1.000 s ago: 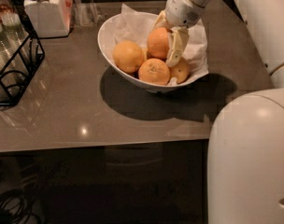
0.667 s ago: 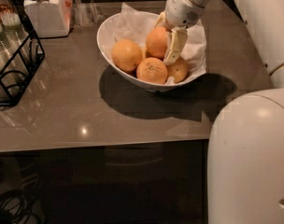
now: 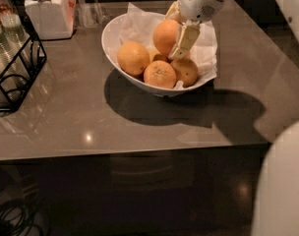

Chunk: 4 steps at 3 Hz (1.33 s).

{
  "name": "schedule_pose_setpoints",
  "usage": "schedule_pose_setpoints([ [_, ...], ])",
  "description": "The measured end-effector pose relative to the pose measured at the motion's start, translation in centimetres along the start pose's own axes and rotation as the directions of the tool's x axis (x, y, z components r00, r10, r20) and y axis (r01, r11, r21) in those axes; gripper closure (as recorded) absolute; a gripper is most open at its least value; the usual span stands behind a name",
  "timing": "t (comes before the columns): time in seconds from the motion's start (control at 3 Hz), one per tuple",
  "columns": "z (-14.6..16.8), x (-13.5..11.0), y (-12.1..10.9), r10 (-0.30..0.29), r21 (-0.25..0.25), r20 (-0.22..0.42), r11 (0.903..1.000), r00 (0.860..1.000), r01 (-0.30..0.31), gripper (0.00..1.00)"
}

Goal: Pick orange from white bowl

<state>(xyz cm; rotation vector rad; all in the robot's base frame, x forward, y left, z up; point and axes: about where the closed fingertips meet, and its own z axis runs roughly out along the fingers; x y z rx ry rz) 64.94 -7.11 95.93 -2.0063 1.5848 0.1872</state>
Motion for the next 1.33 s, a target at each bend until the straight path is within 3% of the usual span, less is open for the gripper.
schedule_pose_setpoints([
  [0.33,-5.6,-3.2,2.3,-0.005,0.173,0.021,0.985,1.0,0.002,1.0],
  [0.67,-10.2,-10.2,6.8,-0.081,0.312,0.103,0.9489,0.991,0.045,1.0],
  [1.0,-11.9,-16.7,11.4,-0.174,0.423,0.159,0.9015,0.972,0.092,1.0],
  [1.33,-11.8,-15.2,12.5,-0.139,0.47,0.167,0.8814,0.976,0.045,1.0],
])
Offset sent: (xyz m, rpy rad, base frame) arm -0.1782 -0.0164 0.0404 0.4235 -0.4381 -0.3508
